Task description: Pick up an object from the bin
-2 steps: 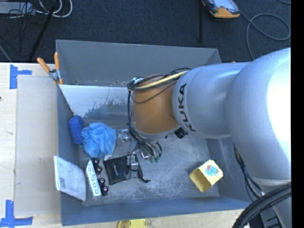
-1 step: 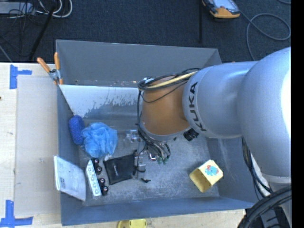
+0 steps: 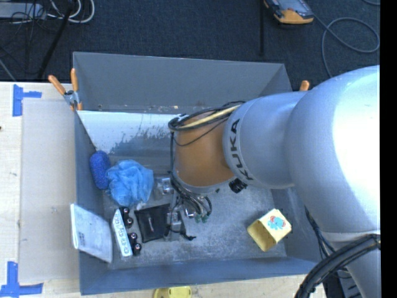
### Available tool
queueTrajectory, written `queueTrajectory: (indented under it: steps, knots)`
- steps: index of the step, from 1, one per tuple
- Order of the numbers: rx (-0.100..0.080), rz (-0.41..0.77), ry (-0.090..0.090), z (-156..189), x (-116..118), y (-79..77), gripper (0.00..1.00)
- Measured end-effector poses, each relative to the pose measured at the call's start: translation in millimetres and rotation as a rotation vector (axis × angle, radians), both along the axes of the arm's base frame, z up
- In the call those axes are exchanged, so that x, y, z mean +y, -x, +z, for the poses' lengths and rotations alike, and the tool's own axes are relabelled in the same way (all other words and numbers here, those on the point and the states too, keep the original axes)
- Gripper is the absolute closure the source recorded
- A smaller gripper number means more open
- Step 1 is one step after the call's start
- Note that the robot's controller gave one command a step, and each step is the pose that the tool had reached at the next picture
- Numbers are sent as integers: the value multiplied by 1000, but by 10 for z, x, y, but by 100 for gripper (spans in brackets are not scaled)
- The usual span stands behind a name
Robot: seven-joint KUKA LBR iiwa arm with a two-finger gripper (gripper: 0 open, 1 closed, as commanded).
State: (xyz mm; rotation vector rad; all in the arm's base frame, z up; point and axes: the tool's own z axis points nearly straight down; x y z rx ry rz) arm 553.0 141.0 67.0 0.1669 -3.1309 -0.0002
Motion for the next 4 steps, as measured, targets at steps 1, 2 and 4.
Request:
queueTrajectory:
  steps: [1,2,4]
  knots:
    - [-6,112,-1,26,197,-1,100]
    - [-6,112,-1,26,196,-2,100]
    - [-2,110,0,215,193,11,100]
